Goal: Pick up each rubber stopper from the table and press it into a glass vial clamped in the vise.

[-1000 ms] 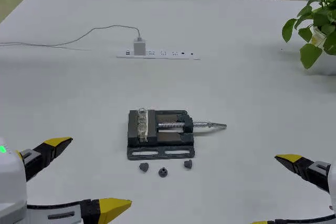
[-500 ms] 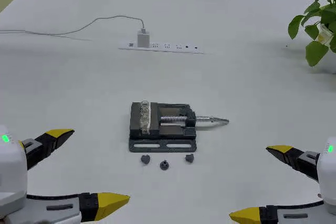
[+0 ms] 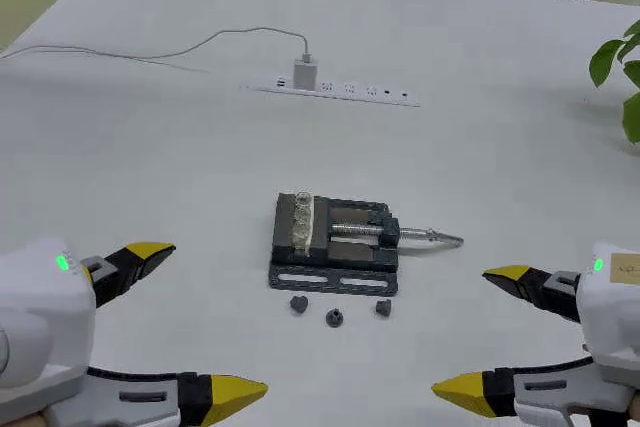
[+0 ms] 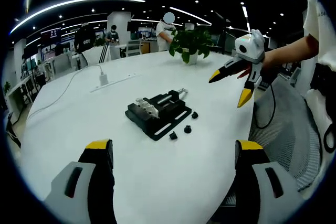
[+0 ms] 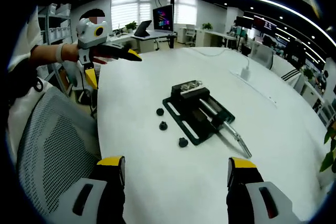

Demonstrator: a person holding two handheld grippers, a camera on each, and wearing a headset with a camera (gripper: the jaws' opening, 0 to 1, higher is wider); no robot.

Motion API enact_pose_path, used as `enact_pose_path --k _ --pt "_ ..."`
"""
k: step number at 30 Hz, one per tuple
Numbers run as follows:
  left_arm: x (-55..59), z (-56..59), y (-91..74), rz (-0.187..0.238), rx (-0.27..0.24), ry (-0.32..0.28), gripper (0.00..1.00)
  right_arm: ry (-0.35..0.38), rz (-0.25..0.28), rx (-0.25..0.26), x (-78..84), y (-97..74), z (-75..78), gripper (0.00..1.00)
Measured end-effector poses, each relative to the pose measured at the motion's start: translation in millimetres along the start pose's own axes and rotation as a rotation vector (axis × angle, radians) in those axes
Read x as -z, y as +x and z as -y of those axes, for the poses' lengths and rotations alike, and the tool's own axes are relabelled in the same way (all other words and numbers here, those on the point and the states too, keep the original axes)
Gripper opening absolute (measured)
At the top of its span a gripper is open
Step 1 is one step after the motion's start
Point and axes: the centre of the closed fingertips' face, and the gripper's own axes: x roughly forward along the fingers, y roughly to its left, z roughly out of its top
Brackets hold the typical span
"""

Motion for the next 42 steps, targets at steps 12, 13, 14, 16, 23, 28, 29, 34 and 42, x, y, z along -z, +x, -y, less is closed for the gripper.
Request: enact_pose_path --k 12,13,14,16,23,28,29,34,42 --pt "0.3 -4.5 -0.7 0.01 -0.026 -0.015 0.94 -0.127 -0.017 -0.039 -9.3 37.5 7.3 0.55" --pt "0.5 -4.4 -0.8 0.011 -0.028 -0.016 0.94 -0.127 -0.018 -0.04 -8.8 39.9 7.9 0.53" --pt "1.0 -4.2 -1.0 0.011 -0.03 -0.019 0.94 -0.126 -0.021 -0.041 -8.3 43.1 8.6 0.52" --pt "1.8 -3.6 -1.3 0.011 -0.031 -0.022 0.94 -0.134 -0.018 -0.032 -8.7 46.2 9.8 0.47" --pt "2.7 -3.1 -2.8 0.016 -0.039 -0.035 0.93 -0.138 -0.001 -0.004 -8.6 58.9 13.1 0.31" --pt "3.9 -3.5 -3.1 0.017 -0.041 -0.045 0.93 -0.143 -0.016 -0.01 -2.8 67.7 13.7 0.22" --pt "4.2 -3.4 -3.0 0.018 -0.04 -0.046 0.92 -0.141 -0.021 -0.012 -1.5 69.2 14.1 0.22" --pt "5.9 -3.4 -2.6 0.015 -0.036 -0.051 0.92 -0.147 -0.041 -0.028 2.9 74.7 13.1 0.17" --pt "8.5 -5.2 -2.4 0.012 -0.037 -0.063 0.91 -0.214 -0.07 -0.051 5.3 80.6 10.0 0.14"
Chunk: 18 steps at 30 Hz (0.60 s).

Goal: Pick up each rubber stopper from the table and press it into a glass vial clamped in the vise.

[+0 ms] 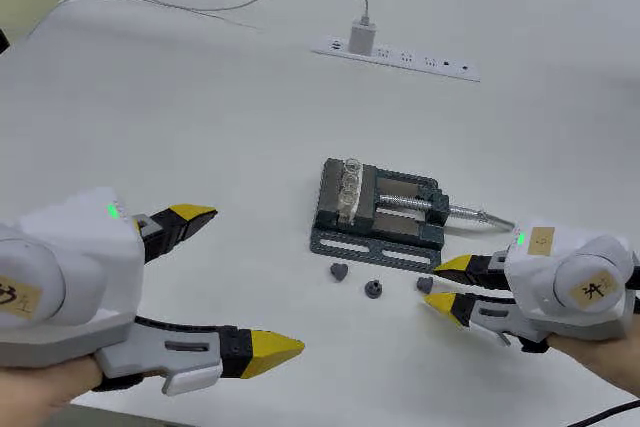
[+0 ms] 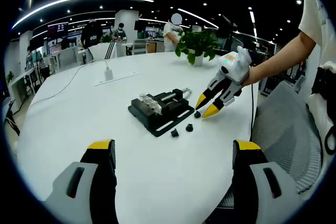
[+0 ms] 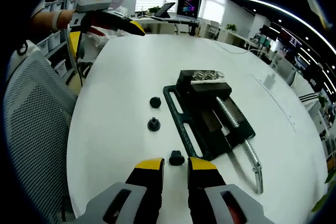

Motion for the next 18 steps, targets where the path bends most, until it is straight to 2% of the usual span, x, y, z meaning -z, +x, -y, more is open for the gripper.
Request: enact_pose_path --k 18 --pt "5.9 2.1 4.1 -0.008 0.004 -0.021 0.9 -0.015 0.0 -0.003 2.6 2.2 1.9 0.09"
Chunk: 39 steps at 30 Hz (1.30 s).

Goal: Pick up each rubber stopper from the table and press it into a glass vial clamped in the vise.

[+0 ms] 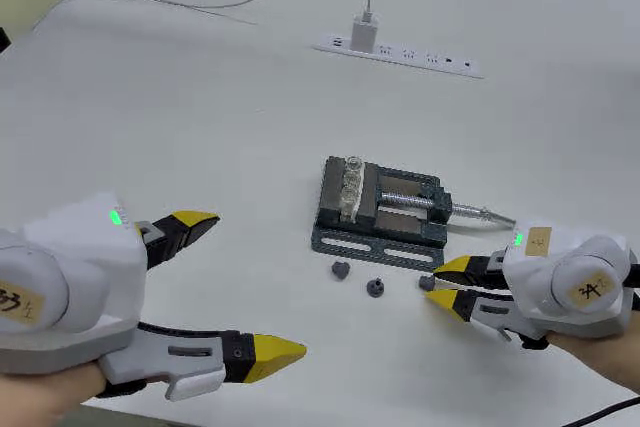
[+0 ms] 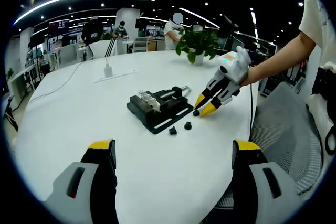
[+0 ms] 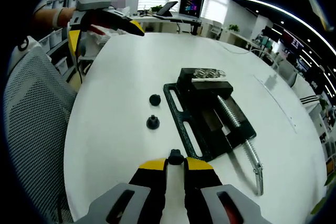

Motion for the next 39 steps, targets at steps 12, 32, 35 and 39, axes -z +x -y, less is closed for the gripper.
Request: enact_pose_path --k 12,32,35,39 --pt "0.9 9.1 10.1 -0.014 0.035 0.01 0.89 0.0 0.009 -0.005 -1.6 -6.1 -0.9 0.08" --pt "-25.8 31.1 47.2 -0.006 0.158 0.186 0.75 -0.172 -0.004 -0.041 -52.0 -85.9 -8.2 0.07" --pt "-30.9 35.5 51.9 -0.007 0.179 0.209 0.71 -0.191 -0.022 -0.048 -57.8 -94.8 -8.5 0.07" --pt "-36.8 48.1 60.3 -0.017 0.24 0.268 0.61 -0.259 -0.068 -0.067 -62.3 -103.4 -12.8 0.07"
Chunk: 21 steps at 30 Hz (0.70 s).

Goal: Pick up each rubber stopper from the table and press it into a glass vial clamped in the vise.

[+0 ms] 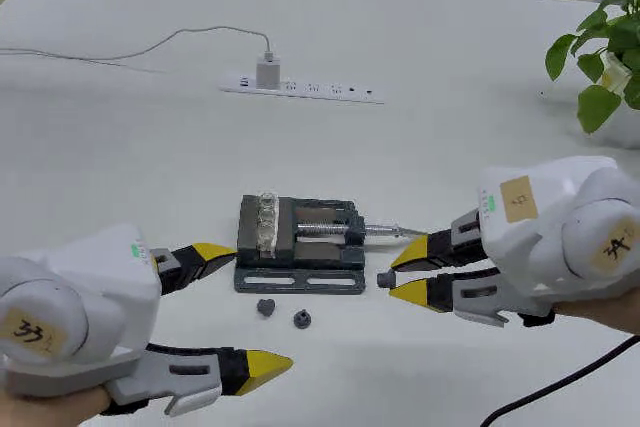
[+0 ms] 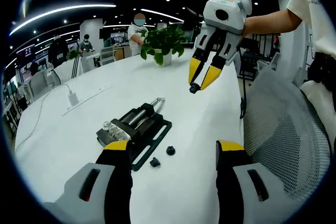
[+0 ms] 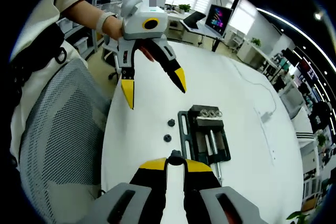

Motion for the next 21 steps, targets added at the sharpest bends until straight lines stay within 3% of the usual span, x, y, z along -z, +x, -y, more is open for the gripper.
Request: enact_pose_path --k 5,11,18,21 --pt "-9.4 6.9 14.4 -0.022 0.044 0.085 0.53 -0.066 -0.053 -0.051 -1.3 -1.3 -8.0 0.07" --pt "-20.5 18.3 30.5 -0.031 0.094 0.11 0.39 -0.074 -0.085 -0.088 0.8 3.8 -13.4 0.07" --pt "-24.8 37.9 45.5 -0.074 0.161 0.154 0.22 -0.066 -0.091 -0.123 -0.6 8.8 -18.5 0.07" --pt "-27.7 43.3 48.7 -0.077 0.178 0.165 0.2 -0.075 -0.098 -0.14 -1.1 10.0 -20.9 0.07"
